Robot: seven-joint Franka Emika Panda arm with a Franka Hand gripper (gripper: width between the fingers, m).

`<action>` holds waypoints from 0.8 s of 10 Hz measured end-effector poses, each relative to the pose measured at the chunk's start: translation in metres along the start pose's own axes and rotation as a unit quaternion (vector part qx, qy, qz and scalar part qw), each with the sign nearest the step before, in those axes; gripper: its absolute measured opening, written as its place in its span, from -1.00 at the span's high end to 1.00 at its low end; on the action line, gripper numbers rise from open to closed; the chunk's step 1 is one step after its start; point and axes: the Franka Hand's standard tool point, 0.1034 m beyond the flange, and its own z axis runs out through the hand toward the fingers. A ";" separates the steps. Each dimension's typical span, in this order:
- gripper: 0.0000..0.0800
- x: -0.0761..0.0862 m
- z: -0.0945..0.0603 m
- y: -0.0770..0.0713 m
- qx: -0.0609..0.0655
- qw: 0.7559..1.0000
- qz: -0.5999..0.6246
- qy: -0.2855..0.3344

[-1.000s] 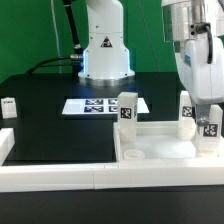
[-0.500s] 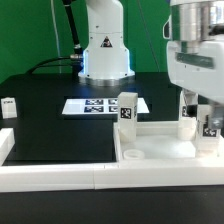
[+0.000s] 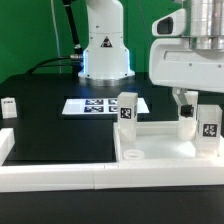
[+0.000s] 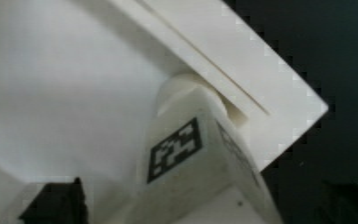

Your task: Assemble square table

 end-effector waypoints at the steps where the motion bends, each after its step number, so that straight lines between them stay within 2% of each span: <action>1: -0.62 0.003 -0.002 -0.003 0.004 0.995 -0.099 0.010; 2: -0.62 0.004 -0.003 -0.004 0.005 0.990 -0.142 0.013; 3: -0.62 0.004 -0.003 -0.004 0.005 0.991 -0.134 0.013; 4: -0.39 0.004 -0.002 -0.004 0.005 0.992 -0.125 0.012; 5: 0.06 0.004 -0.002 -0.004 0.006 0.994 -0.106 0.012; 6: 0.06 0.003 -0.002 -0.004 0.006 0.997 -0.072 0.011; 7: 0.27 0.004 -0.002 -0.002 0.005 0.999 -0.032 0.010; 8: 0.27 0.005 -0.001 -0.001 0.005 1.000 0.007 0.010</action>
Offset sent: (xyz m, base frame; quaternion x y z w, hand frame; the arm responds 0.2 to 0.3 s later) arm 0.0000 0.0000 0.0000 0.0000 0.0000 0.0650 0.9979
